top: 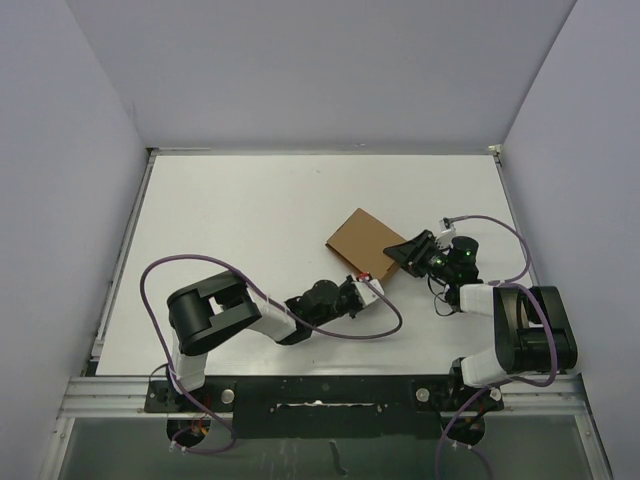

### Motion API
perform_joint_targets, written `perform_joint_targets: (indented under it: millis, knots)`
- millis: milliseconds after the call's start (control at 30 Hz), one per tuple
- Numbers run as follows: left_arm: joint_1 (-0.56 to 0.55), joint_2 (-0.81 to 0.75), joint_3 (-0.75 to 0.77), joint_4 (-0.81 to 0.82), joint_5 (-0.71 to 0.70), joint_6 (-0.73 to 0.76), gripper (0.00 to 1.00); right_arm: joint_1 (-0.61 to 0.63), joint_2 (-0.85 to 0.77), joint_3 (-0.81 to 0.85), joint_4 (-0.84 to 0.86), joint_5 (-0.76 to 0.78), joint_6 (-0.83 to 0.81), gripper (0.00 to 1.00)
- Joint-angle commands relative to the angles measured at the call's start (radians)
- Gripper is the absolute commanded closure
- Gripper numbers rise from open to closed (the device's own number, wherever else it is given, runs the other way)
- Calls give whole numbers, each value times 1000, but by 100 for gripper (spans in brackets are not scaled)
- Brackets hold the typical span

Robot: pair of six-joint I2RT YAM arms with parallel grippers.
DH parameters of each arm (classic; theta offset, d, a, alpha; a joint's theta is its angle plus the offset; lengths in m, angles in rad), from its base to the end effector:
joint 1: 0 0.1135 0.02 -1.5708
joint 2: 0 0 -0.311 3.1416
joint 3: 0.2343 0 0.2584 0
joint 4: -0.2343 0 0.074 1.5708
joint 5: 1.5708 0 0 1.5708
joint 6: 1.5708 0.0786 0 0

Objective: Fold the paper box

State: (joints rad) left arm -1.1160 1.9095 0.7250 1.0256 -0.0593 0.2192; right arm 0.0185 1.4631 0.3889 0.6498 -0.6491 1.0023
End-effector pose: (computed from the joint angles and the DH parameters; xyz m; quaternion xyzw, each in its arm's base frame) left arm 0.1905 -0.3790 0.1725 0.4558 0.6093 -0.2608 0.5941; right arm 0.2826 0.0527 0.1740 0.2237 0.7836 0.4849 0.3176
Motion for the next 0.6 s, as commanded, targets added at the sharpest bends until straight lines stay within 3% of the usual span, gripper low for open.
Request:
perform_joint_targets:
  millis: [0,200,300,567]
  knots:
    - [15,-17,49,-24,-21,-15,88,-9,7,25,19,6,-31,78]
    - [15,-25,67,-76,-24,-26,89,-9,11,25,19,6,-27,78]
    - [15,-30,77,-75,-36,-32,96,-13,14,27,19,-1,-1,78]
    - [13,-57,22,28,-63,-39,99,-45,-3,40,0,-44,106,79]
